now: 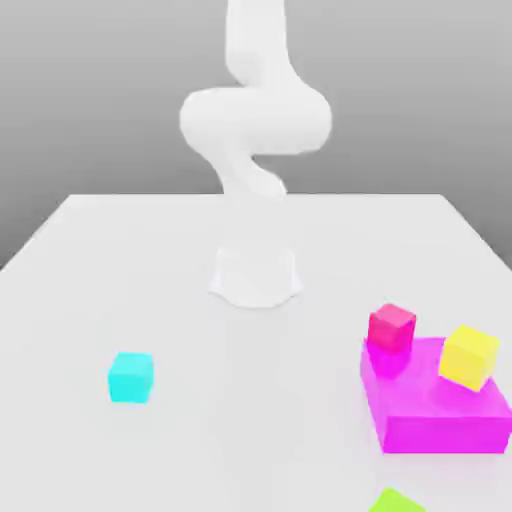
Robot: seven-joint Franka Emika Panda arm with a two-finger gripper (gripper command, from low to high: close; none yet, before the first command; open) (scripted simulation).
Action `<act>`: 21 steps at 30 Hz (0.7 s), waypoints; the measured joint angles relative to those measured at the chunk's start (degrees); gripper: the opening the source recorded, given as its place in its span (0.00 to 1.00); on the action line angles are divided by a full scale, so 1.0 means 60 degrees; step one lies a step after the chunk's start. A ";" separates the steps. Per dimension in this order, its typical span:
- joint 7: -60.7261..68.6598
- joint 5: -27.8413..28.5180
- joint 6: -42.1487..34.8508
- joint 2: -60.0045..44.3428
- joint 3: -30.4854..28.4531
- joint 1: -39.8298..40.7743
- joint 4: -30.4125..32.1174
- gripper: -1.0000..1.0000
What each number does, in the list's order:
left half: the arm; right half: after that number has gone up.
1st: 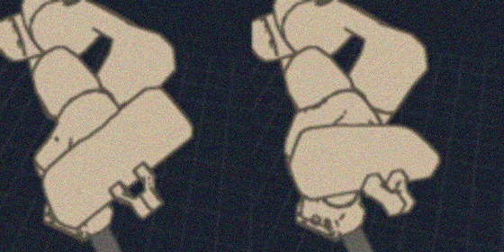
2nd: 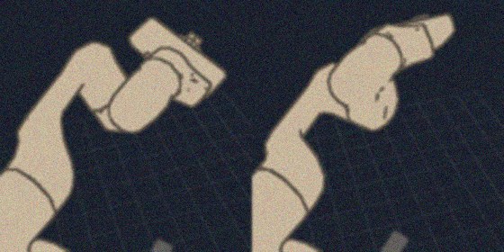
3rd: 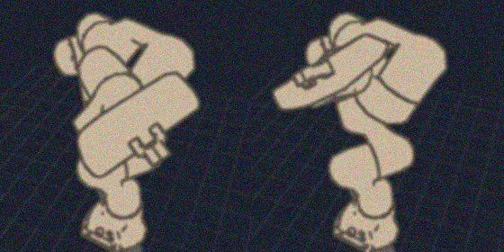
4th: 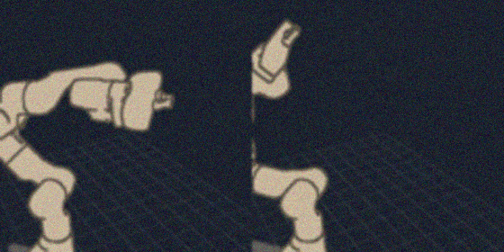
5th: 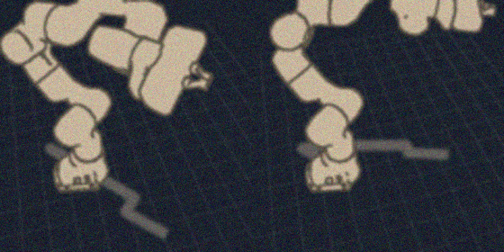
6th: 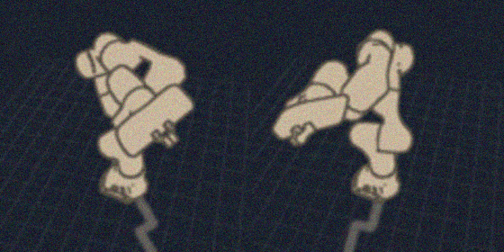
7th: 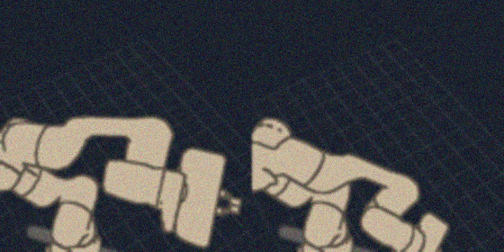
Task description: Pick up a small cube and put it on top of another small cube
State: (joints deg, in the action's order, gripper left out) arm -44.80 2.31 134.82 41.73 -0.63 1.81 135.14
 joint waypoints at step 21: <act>0.4400 -0.0311 0.5113 -0.6875 -0.2916 0.2031 0.5022 0.50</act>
State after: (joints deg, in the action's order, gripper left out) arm -18.40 0.44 165.50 0.48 -18.12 14.00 165.27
